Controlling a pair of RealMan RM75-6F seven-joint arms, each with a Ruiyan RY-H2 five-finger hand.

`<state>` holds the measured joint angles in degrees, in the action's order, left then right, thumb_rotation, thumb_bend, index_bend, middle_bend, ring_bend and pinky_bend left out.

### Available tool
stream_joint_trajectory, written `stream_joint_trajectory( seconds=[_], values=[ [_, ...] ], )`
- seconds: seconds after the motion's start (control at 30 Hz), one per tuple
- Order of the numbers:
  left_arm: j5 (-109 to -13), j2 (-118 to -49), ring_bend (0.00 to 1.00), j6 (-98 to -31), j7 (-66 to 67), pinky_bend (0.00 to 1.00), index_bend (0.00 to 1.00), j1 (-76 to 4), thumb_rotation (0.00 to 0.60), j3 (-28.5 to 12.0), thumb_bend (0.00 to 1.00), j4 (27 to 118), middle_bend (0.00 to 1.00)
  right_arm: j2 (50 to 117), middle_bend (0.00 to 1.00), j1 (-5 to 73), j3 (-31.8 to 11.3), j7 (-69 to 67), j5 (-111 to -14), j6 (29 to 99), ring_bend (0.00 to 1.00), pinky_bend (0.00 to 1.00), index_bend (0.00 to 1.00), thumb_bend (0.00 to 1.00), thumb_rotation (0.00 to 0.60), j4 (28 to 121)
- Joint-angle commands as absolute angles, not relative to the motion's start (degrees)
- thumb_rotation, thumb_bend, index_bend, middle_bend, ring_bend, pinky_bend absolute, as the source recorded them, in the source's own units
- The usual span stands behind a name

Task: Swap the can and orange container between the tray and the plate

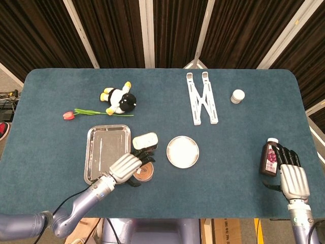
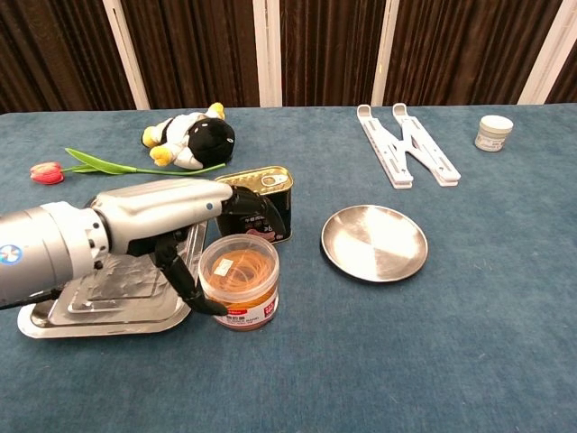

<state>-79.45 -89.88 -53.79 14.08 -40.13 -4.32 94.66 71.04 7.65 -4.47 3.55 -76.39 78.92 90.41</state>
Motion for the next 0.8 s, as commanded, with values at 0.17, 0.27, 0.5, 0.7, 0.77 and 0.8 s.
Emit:
stream_joint_trajectory(
  seconds=[0.17,0.27,0.5,0.7,0.77,0.8],
  values=[
    [-83.0,-88.0,0.07,-59.5,10.0,0.28,0.24,-37.8,0.6,-4.4,0.0,99.3,0.15,70.9,0.0,7.5,-4.9,4.3,-75.5,78.6,0.0,0.0,0.0,0.08,0.6,90.8],
    [-84.7,-88.0,0.07,-61.9,7.7,0.27,0.25,-37.4,0.6,-5.2,0.0,99.6,0.16,70.8,0.0,7.4,-5.1,4.4,-75.3,78.7,0.0,0.0,0.0,0.08,0.6,90.9],
    [-82.9,-90.2,0.04,-65.3,5.0,0.14,0.23,-38.7,0.6,-11.7,0.0,95.7,0.12,71.2,0.0,7.4,-5.5,4.5,-74.9,78.5,0.0,0.0,0.0,0.08,0.6,90.4],
    [-77.3,-92.4,0.03,-63.6,5.4,0.14,0.22,-40.5,0.6,-14.9,0.0,92.0,0.11,71.5,0.0,7.5,-5.7,4.8,-74.5,78.0,0.0,0.0,0.0,0.08,0.6,89.9],
    [-75.3,-93.0,0.03,-62.8,5.6,0.14,0.22,-40.6,0.6,-15.2,0.0,90.9,0.11,71.7,0.0,7.6,-5.8,4.9,-74.4,77.9,0.0,0.0,0.0,0.08,0.6,89.8],
    [-74.4,-93.5,0.03,-62.6,5.4,0.14,0.22,-40.7,0.6,-15.3,0.0,90.1,0.11,71.7,0.0,7.6,-5.7,5.0,-74.5,77.8,0.0,0.0,0.0,0.08,0.6,89.8]
  ],
)
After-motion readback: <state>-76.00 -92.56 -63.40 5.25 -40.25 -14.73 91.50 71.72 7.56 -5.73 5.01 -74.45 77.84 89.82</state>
